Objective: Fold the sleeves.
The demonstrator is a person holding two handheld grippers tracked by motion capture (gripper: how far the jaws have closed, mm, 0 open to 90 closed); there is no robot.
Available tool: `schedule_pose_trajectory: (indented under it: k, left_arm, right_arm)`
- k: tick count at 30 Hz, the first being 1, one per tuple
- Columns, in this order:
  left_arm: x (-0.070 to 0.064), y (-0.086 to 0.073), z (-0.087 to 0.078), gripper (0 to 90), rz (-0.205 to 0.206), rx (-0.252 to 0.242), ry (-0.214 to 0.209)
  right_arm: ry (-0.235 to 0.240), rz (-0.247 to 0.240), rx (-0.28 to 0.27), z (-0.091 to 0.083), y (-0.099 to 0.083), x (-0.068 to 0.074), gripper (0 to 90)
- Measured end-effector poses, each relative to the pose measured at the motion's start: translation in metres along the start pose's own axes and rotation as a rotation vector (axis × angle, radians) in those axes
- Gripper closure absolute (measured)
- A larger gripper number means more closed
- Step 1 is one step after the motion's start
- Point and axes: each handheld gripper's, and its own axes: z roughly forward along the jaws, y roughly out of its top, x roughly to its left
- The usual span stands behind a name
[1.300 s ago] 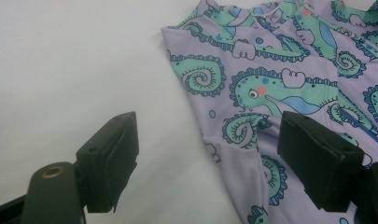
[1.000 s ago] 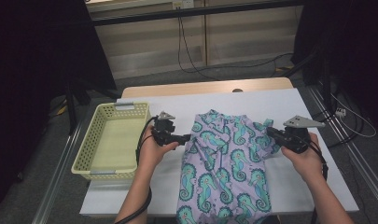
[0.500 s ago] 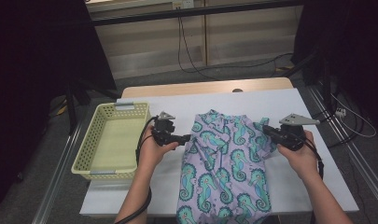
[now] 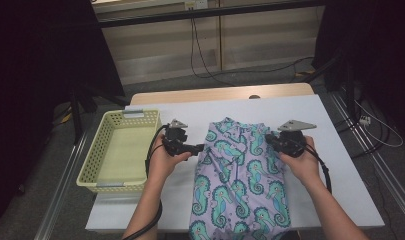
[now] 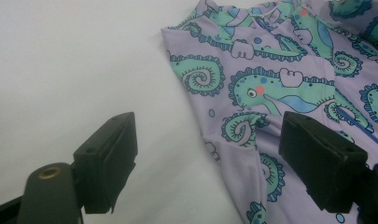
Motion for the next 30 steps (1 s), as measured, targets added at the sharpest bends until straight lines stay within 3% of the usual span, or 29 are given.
schedule_pose_trajectory:
  k: [3,6,9,11,13,17,19,23,26,30]
  left_arm:
    - [0.000,0.000,0.000,20.0,0.005,0.010,-0.001]
    - [-0.001,0.000,0.001,20.0,0.004,-0.001,0.000]
    - [-0.001,0.000,0.000,19.9,0.005,0.005,-0.005]
    - [0.000,-0.001,0.000,19.9,0.001,0.007,-0.006]
    - [0.000,-0.001,-0.001,19.9,-0.002,0.001,-0.002]
    - [0.001,-0.001,-0.002,19.9,-0.005,0.000,-0.004]
    - [0.001,-0.001,-0.002,19.9,-0.002,-0.001,-0.003]
    - [-0.001,0.000,-0.001,19.9,-0.004,0.002,-0.003]
    - [-0.002,0.000,0.000,19.9,0.005,0.006,0.000]
    - [-0.002,0.000,0.001,19.9,-0.003,0.000,0.002]
  right_arm:
    - [-0.004,-0.020,0.011,0.012,0.005,0.008,88.1]
    - [0.034,-0.016,0.002,0.024,0.009,0.018,87.4]
    - [0.092,-0.025,0.040,0.034,0.007,0.027,74.0]
    - [0.072,-0.066,0.054,0.033,0.006,0.032,62.2]
    - [0.070,-0.035,0.039,0.026,0.008,0.030,53.5]
    - [0.044,-0.031,0.016,0.005,0.007,0.017,49.5]
    - [0.036,-0.032,0.030,-0.001,0.002,0.012,47.3]
    - [0.057,-0.006,0.062,-0.003,-0.012,0.005,49.7]
    - [0.044,0.005,0.091,0.001,-0.015,0.001,52.9]
    - [0.110,0.061,0.098,0.007,-0.022,-0.006,68.4]
